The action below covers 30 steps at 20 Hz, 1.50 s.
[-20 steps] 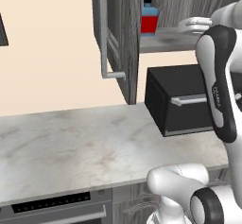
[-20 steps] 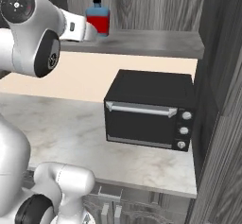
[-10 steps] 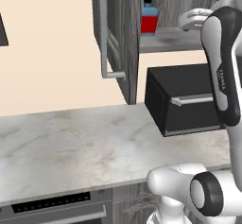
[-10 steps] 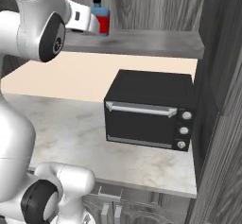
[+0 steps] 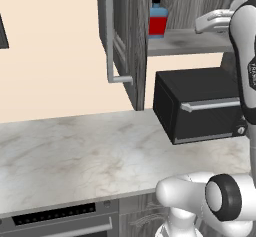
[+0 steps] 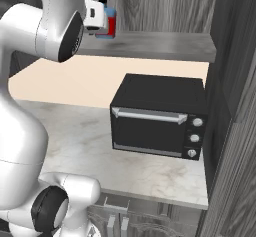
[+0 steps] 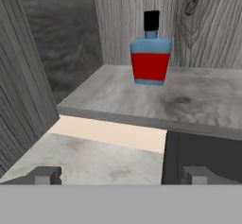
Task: Open the cabinet directly in front. Then move the liquor and the cup to the dining counter with the candle on it.
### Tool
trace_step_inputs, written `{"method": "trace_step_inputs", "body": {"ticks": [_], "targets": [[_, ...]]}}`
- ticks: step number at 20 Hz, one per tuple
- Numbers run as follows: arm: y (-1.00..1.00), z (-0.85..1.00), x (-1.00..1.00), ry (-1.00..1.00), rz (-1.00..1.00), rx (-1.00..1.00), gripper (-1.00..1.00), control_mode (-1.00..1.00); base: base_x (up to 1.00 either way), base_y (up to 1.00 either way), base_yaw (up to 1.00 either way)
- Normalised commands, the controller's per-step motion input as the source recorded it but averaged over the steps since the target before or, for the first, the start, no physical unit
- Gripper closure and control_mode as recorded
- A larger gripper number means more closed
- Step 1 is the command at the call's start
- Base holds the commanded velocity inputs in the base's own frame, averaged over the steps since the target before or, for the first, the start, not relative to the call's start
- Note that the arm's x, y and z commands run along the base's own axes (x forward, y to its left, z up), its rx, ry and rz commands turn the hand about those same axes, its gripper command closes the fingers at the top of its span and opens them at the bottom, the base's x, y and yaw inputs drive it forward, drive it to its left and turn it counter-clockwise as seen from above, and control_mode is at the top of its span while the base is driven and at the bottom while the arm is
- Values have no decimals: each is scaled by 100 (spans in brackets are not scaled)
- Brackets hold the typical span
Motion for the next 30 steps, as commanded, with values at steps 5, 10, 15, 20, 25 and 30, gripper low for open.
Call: {"method": "trace_step_inputs", "body": {"ticks": [5,10,15,20,25,30], "targets": [[0,0,22,0,1,-3,-100,-100,0,0,0],[0,0,29,0,0,0,-100,-100,0,0,0],[0,0,27,0,0,0,-100,-100,0,0,0],[0,2,17,-1,1,0,-100,-100,0,0,0],[3,1,20,-3,3,0,-100,-100,0,0,0],[1,0,22,-5,3,0,-100,-100,0,0,0]]}}
